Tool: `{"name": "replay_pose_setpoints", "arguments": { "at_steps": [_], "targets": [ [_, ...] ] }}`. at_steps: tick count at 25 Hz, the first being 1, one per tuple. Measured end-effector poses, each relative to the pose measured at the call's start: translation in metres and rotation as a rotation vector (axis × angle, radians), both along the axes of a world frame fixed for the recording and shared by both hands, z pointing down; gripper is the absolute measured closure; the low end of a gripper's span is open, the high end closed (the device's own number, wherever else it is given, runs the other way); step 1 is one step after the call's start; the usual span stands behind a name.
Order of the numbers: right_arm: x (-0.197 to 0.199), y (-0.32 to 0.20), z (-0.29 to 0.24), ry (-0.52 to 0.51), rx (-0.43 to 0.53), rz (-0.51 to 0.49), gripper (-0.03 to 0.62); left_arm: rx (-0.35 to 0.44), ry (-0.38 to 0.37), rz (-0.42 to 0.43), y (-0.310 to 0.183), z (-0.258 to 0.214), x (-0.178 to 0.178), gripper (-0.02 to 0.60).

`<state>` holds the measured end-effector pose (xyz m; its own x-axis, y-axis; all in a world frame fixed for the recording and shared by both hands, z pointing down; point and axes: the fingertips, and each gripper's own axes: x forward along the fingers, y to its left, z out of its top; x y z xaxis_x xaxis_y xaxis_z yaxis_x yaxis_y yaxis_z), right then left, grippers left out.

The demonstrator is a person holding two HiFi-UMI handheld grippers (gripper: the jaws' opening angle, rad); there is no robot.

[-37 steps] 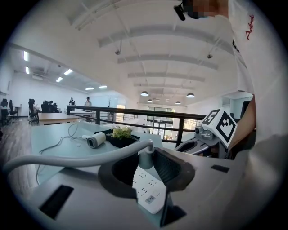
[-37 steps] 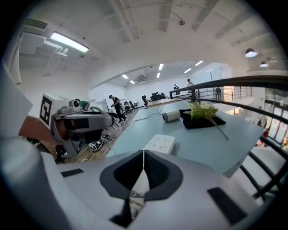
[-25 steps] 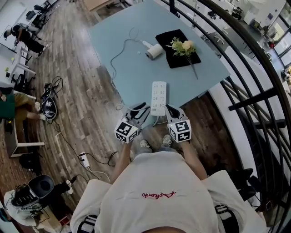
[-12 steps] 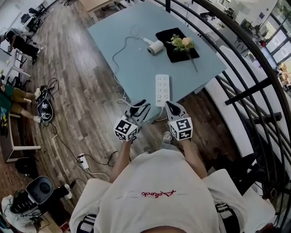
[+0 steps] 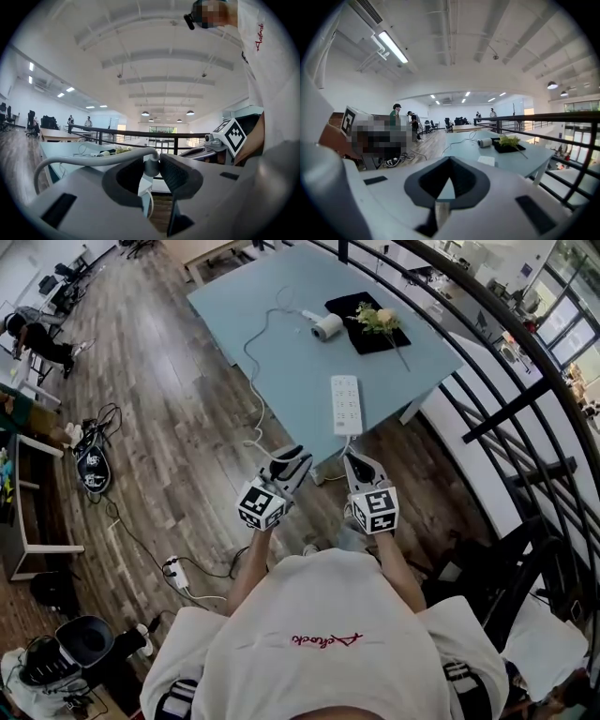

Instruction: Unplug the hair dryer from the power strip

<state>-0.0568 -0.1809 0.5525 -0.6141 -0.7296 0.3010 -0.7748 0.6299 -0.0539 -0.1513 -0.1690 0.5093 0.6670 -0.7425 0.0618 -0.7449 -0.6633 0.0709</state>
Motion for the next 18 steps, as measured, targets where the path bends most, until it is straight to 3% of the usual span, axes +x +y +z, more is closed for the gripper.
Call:
{"name": "replay_pose_setpoints", "arguments": {
  "at_steps": [18],
  "targets": [
    [0.006, 0.083, -0.015, 0.007, 0.052, 0.066, 0.577, 0.022, 0.021, 0.042, 0.082, -0.006, 0.007, 0.474]
  ]
}}
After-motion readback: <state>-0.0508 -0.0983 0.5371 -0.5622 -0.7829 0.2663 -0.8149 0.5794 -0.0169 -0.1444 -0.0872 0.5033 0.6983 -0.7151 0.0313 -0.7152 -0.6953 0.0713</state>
